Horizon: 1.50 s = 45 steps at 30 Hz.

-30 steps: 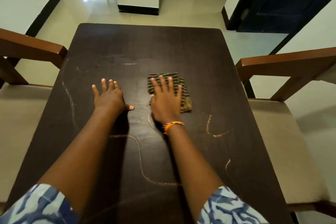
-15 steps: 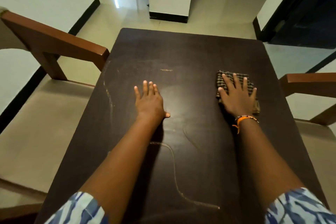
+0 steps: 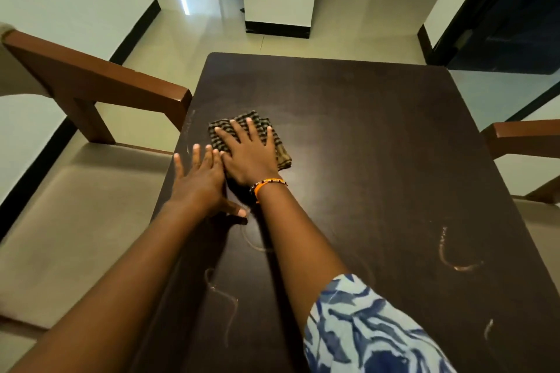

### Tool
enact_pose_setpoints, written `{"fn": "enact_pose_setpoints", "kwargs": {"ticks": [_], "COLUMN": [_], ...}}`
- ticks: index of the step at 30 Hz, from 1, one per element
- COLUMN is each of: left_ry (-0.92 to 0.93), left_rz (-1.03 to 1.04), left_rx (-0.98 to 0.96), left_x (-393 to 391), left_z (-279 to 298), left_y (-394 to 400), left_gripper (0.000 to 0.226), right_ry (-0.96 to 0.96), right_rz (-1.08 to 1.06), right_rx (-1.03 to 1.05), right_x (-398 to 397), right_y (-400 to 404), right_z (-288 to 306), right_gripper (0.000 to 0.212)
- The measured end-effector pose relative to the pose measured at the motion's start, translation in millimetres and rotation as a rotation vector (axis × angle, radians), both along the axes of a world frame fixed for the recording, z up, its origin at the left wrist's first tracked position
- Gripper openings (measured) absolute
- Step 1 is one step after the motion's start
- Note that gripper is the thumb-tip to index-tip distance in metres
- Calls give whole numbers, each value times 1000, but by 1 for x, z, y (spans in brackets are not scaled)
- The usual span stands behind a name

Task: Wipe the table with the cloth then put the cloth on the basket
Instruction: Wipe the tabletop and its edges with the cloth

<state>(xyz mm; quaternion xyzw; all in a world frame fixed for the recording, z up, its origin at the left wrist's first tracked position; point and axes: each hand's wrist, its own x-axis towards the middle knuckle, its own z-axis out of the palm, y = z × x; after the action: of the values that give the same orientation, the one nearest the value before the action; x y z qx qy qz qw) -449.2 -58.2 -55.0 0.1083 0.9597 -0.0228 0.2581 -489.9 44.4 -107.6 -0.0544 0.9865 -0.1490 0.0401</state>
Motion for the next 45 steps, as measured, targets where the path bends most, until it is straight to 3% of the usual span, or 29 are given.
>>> {"fn": "enact_pose_setpoints", "kwargs": {"ticks": [4, 10, 15, 19, 24, 28, 32, 38, 41, 45], "left_ry": [-17, 15, 114, 230, 204, 189, 152, 126, 149, 163], "left_rz": [-16, -43, -11, 2, 47, 54, 32, 98, 122, 95], "left_rx": [22, 12, 66, 46, 77, 86, 161, 305, 368, 373], "left_x": [-9, -16, -18, -31, -24, -15, -16, -13, -13, -13], "left_z": [5, 3, -7, -12, -14, -12, -6, -8, -17, -24], "left_y": [-4, -11, -44, -73, -95, -101, -102, -101, -104, -106], "left_gripper": [126, 124, 113, 87, 57, 49, 53, 51, 55, 61], "right_ry": [-14, -62, -64, 13, 44, 21, 16, 33, 10, 17], "right_rz": [25, -436, -627, -543, -335, -94, 71, -387, -622, -585], "right_rx": [37, 48, 34, 59, 80, 71, 93, 89, 39, 49], "right_x": [-5, 10, 4, -29, -66, -68, -55, -37, -36, -53], "right_y": [43, 168, 158, 94, -11, -66, -32, 64, 75, 32], "right_z": [2, 5, 5, -1, -6, -3, 0, -3, -1, -1], "right_gripper": [52, 51, 50, 51, 53, 52, 50, 51, 51, 52]}}
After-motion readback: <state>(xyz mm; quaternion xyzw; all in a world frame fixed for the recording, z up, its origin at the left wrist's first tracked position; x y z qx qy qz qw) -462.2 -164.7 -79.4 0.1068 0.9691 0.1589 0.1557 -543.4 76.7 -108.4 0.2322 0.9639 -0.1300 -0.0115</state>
